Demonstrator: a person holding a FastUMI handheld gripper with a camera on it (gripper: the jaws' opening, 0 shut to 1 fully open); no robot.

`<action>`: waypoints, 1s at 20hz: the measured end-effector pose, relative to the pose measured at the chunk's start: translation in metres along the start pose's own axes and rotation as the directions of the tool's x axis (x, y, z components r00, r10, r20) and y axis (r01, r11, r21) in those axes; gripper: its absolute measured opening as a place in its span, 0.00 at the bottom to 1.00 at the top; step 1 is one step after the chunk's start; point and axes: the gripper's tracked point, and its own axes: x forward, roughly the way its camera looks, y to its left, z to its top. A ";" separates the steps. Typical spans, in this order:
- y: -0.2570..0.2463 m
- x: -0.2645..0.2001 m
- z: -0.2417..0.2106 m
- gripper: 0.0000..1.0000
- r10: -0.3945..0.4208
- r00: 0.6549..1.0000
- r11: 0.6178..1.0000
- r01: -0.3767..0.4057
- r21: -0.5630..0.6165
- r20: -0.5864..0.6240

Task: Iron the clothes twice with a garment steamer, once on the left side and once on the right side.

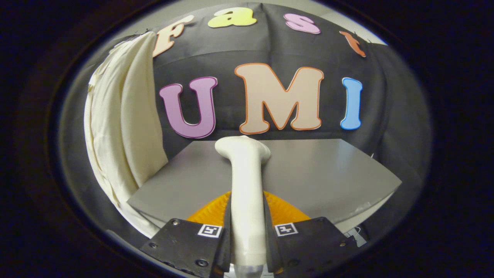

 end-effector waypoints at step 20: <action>0.375 -0.175 0.083 0.35 0.263 0.919 0.956 -0.207 -0.209 0.294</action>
